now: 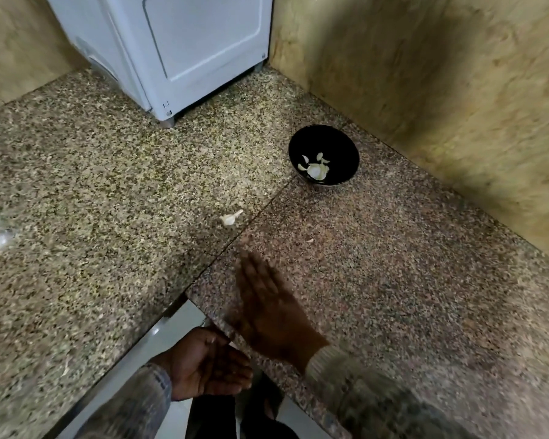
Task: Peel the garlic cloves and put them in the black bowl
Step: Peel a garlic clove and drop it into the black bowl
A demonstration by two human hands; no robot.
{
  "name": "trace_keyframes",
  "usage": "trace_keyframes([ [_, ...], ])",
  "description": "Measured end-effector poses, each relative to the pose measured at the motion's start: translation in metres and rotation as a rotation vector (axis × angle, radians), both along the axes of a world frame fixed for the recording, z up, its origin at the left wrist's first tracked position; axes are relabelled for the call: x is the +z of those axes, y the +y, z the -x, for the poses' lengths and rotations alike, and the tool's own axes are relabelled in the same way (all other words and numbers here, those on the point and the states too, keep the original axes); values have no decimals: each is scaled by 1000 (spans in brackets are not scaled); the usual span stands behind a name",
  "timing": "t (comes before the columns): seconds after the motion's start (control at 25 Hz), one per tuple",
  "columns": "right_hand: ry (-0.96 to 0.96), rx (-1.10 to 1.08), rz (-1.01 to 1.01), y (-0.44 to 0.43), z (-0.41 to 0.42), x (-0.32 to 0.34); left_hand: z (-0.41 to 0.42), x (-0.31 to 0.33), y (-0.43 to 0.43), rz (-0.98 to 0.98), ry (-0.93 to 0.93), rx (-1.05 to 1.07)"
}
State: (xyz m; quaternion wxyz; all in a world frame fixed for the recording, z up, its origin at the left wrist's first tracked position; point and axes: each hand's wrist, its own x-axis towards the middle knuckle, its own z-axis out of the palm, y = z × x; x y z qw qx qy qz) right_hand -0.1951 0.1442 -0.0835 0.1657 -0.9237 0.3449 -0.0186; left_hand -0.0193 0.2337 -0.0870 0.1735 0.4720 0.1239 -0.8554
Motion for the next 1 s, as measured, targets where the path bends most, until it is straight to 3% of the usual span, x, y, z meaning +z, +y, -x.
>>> trace_keyframes([
  [0.16, -188, -154, -23, -63, 1, 9, 14, -2, 2, 28, 0, 43],
  [0.36, -24, -482, -84, -147, -16, 1, 21, -15, 5, 39, -3, 85],
  [0.68, -9, -800, -49, -149, -36, -8, 19, -32, 9, 65, 60, 73],
  [0.8, 15, -776, -79, -145, -33, -6, 20, -31, 7, 76, 61, 53],
  [1.0, 65, -375, -54, -65, -11, -3, 19, -28, 6, 97, 103, -33],
])
